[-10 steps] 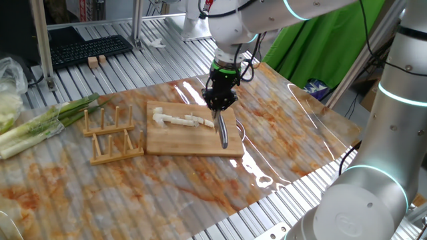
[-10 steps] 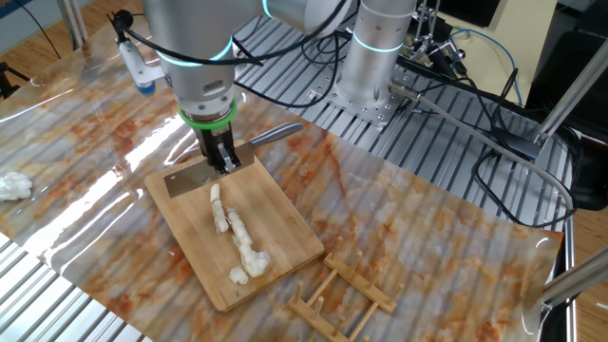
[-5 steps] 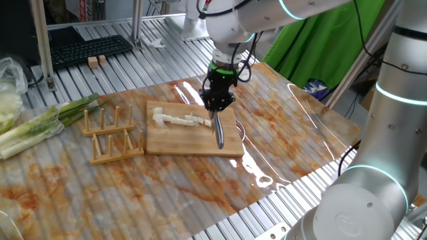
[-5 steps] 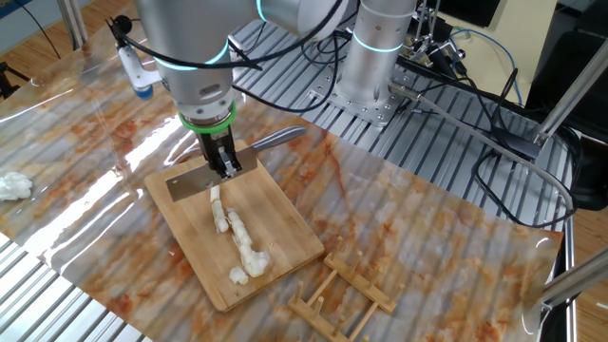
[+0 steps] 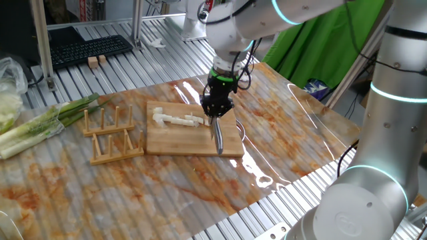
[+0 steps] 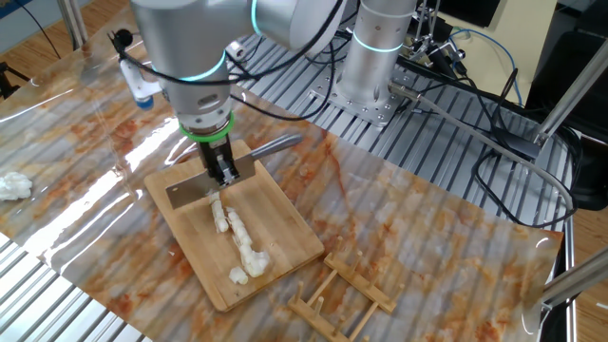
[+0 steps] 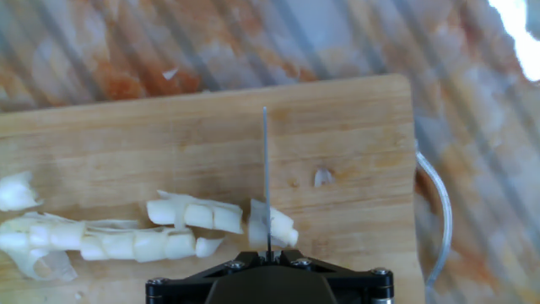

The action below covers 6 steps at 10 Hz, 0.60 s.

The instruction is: Chop the scallions

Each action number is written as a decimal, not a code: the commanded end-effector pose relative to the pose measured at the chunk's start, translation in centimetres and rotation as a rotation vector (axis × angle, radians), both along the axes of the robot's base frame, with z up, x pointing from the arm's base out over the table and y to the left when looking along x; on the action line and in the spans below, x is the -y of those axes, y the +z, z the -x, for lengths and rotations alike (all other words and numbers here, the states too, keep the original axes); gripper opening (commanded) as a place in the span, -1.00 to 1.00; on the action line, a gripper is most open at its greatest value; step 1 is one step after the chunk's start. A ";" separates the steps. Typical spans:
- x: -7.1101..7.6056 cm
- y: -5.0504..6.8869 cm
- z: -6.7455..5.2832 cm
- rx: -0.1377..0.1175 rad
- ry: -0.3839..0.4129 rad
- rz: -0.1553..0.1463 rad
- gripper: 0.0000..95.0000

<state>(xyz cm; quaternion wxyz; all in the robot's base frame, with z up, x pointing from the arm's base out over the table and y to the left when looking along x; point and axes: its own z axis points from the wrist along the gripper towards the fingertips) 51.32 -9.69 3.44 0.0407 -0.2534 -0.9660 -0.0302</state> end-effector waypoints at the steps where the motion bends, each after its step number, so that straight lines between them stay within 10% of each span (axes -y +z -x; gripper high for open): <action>1: -0.2 -0.7 0.1 0.002 -0.010 0.002 -1.00; 6: -0.5 1.1 -0.6 -0.030 -0.012 0.030 -1.00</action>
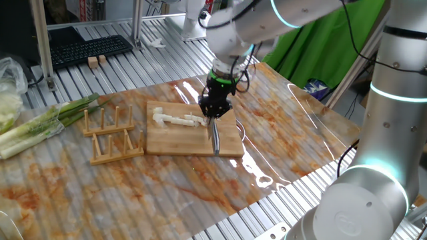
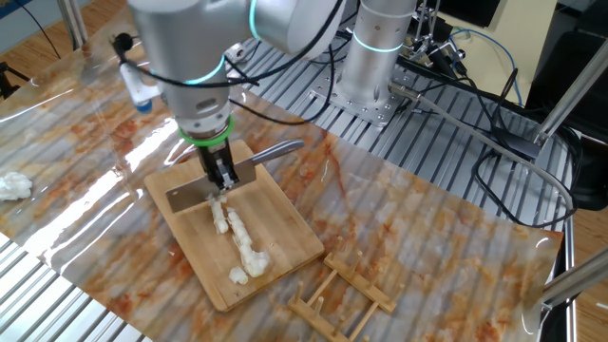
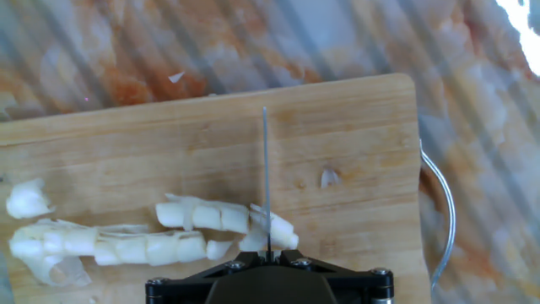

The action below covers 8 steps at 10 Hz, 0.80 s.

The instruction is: Chop the scallions

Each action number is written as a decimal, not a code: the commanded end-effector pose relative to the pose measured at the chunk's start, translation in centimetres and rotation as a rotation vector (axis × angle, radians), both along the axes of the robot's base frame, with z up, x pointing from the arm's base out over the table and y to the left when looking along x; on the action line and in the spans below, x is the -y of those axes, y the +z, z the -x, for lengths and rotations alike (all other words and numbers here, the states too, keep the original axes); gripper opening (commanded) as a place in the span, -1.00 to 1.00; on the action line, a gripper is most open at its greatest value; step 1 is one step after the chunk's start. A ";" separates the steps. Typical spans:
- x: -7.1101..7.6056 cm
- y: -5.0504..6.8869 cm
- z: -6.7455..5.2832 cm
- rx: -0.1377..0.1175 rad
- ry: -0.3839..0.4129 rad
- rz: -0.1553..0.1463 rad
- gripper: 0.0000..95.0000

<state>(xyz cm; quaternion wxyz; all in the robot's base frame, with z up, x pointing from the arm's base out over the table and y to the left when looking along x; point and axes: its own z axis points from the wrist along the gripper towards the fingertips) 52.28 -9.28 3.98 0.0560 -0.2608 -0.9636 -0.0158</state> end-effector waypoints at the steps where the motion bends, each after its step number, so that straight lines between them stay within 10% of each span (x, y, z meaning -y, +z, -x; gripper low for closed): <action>1: 0.0 1.0 0.4 0.002 0.005 0.020 -1.00; 8: 1.5 4.2 1.6 -0.031 0.032 0.033 -1.00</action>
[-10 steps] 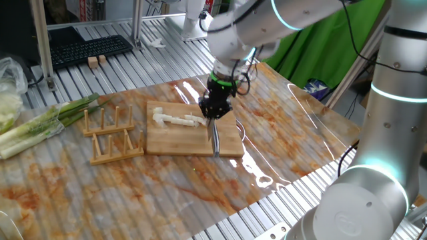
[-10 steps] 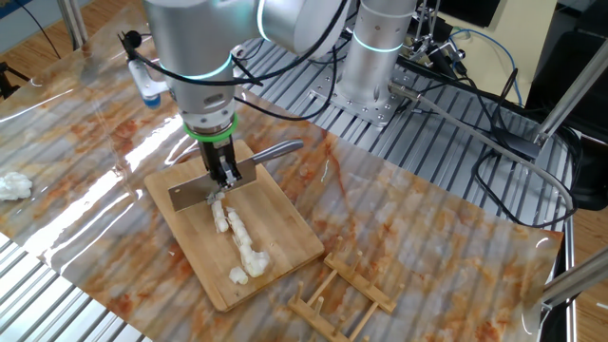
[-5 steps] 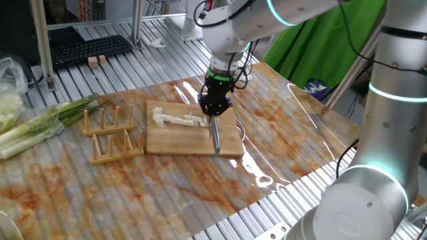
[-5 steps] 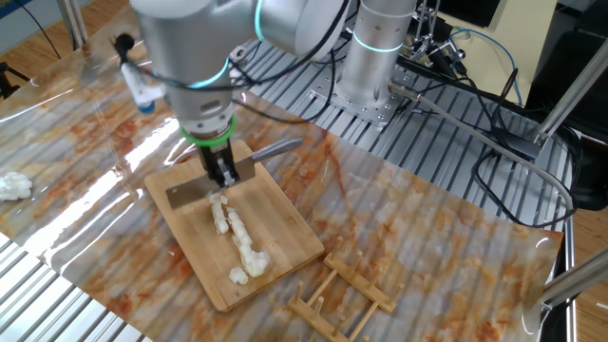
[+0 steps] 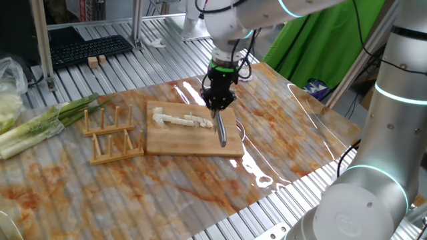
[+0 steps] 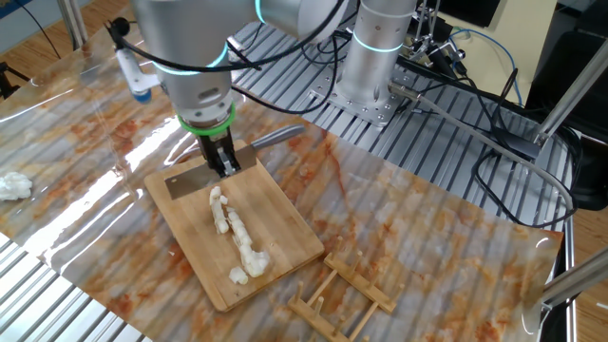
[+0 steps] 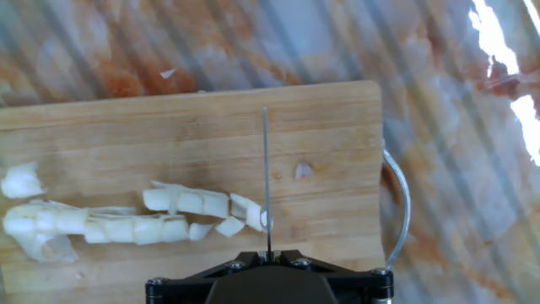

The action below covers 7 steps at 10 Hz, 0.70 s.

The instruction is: Chop the scallions

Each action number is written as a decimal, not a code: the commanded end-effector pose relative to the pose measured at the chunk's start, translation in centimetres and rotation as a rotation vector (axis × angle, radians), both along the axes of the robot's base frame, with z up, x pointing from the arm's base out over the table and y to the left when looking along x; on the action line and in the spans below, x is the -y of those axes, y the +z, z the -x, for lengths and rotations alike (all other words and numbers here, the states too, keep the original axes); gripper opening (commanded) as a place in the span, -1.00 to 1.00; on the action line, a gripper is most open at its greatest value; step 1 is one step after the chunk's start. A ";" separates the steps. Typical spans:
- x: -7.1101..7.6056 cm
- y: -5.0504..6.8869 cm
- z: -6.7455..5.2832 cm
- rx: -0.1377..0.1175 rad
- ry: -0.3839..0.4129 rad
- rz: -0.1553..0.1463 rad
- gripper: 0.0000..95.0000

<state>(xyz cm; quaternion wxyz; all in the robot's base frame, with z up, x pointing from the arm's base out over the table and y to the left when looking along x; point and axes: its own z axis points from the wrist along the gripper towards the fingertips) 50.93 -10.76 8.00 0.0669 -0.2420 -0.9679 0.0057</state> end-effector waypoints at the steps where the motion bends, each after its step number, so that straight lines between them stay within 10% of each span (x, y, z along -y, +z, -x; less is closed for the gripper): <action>1: 0.0 -0.2 0.3 0.004 -0.020 -0.012 -1.00; 7: -0.9 -0.5 -0.1 0.010 -0.023 -0.024 -1.00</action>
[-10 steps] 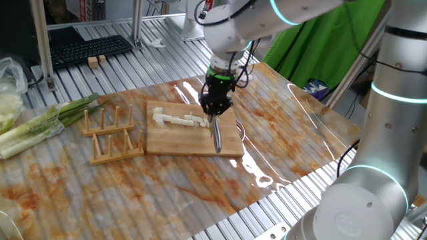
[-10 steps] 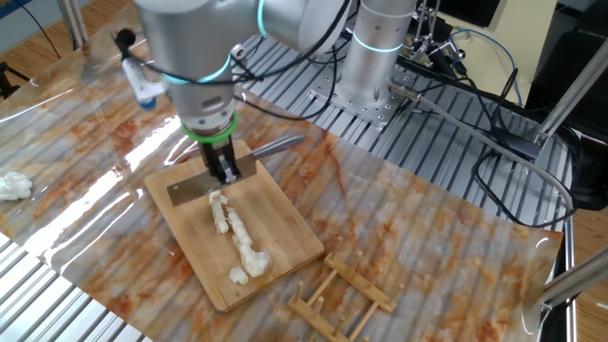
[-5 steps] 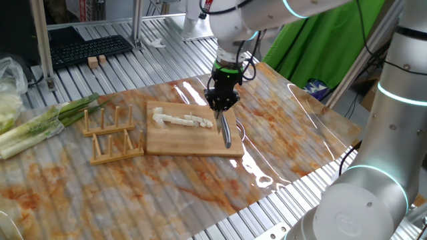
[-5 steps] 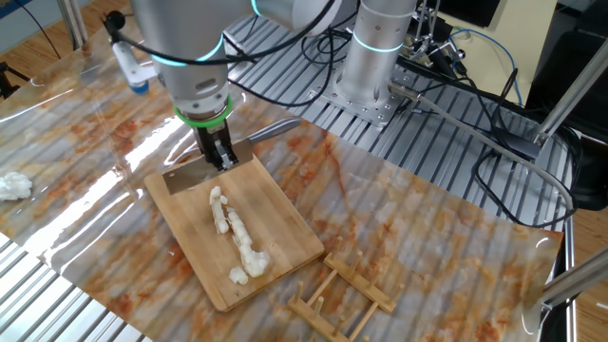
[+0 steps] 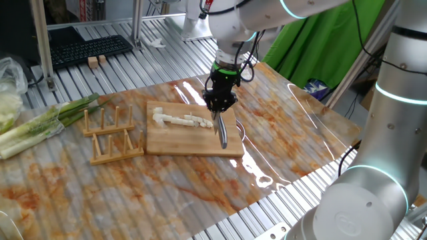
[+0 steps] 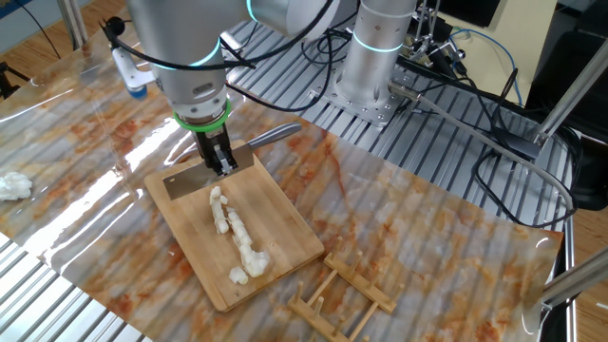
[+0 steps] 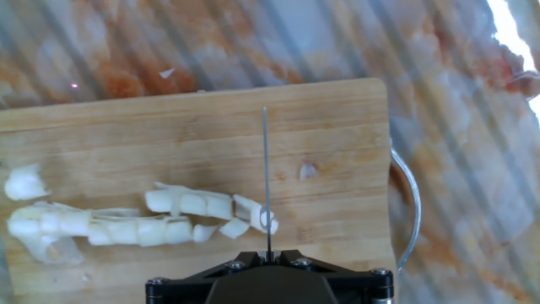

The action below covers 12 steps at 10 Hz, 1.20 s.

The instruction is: Chop the scallions

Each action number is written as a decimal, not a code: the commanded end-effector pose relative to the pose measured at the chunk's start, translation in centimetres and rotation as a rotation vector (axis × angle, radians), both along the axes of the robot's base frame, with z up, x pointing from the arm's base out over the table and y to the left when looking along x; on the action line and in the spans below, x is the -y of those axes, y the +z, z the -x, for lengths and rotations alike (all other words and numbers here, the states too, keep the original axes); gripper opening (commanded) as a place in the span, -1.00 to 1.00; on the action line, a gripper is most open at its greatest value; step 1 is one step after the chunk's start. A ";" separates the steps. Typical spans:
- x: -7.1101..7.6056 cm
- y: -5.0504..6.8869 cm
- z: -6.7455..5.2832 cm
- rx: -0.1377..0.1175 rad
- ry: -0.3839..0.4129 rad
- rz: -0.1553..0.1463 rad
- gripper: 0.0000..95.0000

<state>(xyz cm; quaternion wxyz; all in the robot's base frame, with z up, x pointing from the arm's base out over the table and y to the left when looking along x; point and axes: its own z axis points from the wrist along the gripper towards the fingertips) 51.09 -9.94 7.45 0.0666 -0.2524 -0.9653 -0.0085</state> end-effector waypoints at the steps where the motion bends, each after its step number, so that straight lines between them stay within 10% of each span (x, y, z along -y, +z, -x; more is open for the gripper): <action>1: -0.1 0.0 0.0 0.003 0.000 0.002 -1.00; 4: -0.1 -1.2 0.0 0.011 -0.002 -0.016 -1.00; 7: -0.3 -5.3 -0.3 0.058 -0.003 -0.039 -1.00; 12: -0.5 -4.8 -0.7 0.044 -0.006 -0.033 -1.00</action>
